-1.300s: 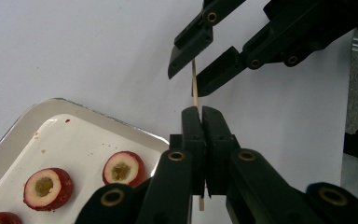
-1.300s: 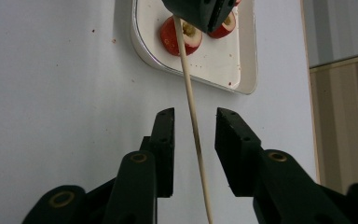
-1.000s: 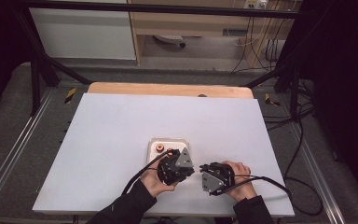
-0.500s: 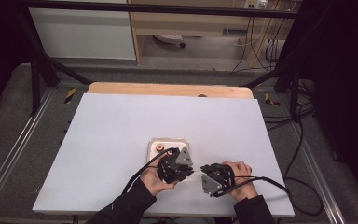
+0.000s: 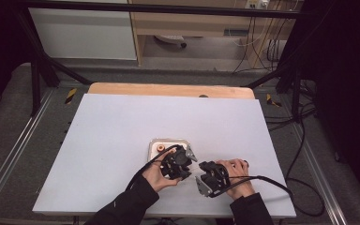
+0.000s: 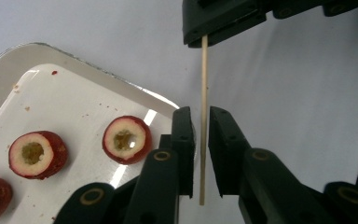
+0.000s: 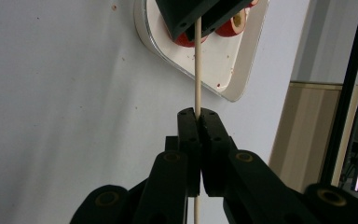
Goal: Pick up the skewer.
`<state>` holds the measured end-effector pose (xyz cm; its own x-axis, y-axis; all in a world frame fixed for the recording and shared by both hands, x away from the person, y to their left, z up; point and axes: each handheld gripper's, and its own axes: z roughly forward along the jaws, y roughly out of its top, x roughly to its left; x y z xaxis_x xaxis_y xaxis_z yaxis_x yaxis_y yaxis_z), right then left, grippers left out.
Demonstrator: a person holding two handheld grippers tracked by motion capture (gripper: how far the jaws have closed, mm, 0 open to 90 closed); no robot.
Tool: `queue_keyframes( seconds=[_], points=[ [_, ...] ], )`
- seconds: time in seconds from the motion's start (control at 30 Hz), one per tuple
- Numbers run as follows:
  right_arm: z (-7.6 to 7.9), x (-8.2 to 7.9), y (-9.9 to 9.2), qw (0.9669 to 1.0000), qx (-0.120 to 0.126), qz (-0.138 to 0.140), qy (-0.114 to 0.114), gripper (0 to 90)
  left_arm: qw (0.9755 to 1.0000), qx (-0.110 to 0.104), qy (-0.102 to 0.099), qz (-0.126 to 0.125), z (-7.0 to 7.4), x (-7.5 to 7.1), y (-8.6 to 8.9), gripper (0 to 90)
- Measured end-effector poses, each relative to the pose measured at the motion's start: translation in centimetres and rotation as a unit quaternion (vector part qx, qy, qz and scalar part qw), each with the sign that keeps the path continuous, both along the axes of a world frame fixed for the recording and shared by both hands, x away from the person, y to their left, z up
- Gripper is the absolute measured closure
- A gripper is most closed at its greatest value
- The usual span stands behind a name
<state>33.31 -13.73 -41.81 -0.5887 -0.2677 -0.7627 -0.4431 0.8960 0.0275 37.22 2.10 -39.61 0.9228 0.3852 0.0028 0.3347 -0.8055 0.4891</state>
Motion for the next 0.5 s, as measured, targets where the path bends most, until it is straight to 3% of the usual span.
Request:
queue_keyframes(
  seconds=[0.13, 0.37, 0.47, 0.5],
  points=[
    [0.01, -0.07, 0.2, 1.0, -0.007, 0.002, 0.0, 88.7, 1.0, 0.003, 0.008, -0.001, -0.05, -0.07, -0.04, 87.9],
    [0.05, -0.11, 0.12, 1.0, 0.001, -0.006, 0.005, 86.9, 1.0, -0.002, -0.005, -0.005, -0.12, -0.35, -0.01, 88.7],
    [0.02, 0.18, -0.09, 0.9984, 0.034, -0.04, 0.021, 64.3, 0.9999, -0.004, -0.013, -0.004, -0.1, -0.4, 0.34, 88.7],
    [0.02, 0.18, -0.09, 0.9984, 0.034, -0.04, 0.021, 64.3, 0.9999, -0.007, -0.014, 0.0, -0.05, -0.45, 0.51, 88.7]
  ],
)
